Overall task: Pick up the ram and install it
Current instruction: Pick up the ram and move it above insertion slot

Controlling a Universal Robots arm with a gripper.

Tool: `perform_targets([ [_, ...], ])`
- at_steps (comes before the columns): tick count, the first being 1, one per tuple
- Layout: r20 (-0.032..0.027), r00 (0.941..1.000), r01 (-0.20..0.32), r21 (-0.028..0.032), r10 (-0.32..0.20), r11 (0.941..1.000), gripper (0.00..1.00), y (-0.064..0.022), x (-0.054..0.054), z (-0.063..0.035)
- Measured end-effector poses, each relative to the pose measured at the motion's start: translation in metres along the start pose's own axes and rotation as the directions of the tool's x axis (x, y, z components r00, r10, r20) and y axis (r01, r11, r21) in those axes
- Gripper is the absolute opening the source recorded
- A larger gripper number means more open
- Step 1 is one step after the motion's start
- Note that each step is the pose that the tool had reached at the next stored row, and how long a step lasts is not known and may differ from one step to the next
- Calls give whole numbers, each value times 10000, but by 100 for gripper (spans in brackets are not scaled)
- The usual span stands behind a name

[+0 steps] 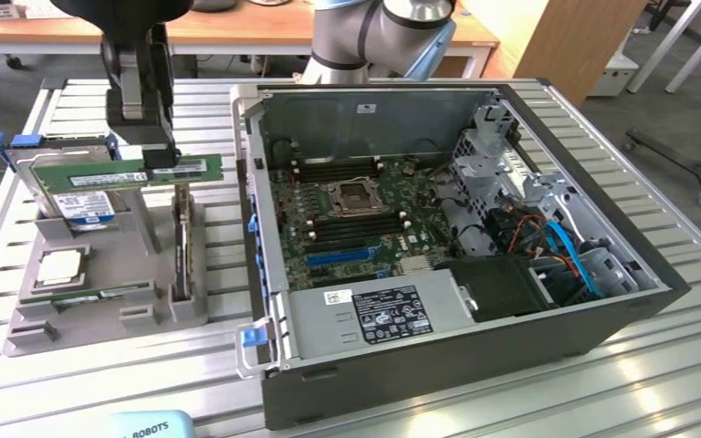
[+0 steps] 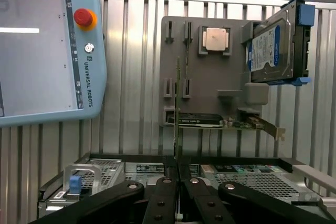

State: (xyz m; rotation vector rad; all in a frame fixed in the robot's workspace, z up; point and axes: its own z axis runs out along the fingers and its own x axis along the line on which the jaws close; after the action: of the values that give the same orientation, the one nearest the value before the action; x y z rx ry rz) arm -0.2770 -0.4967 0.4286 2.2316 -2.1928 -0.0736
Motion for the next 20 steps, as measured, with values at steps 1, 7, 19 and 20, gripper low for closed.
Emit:
perform_targets([
  [1,0,10000,0,0,0,10000,12,-11,0,0],
  [7,0,10000,-1,0,1,10000,12,-75,1,-4],
  [19,1,10000,-1,0,1,10000,12,-263,4,-11],
  [20,1,10000,-1,0,1,10000,12,-284,4,-12],
])
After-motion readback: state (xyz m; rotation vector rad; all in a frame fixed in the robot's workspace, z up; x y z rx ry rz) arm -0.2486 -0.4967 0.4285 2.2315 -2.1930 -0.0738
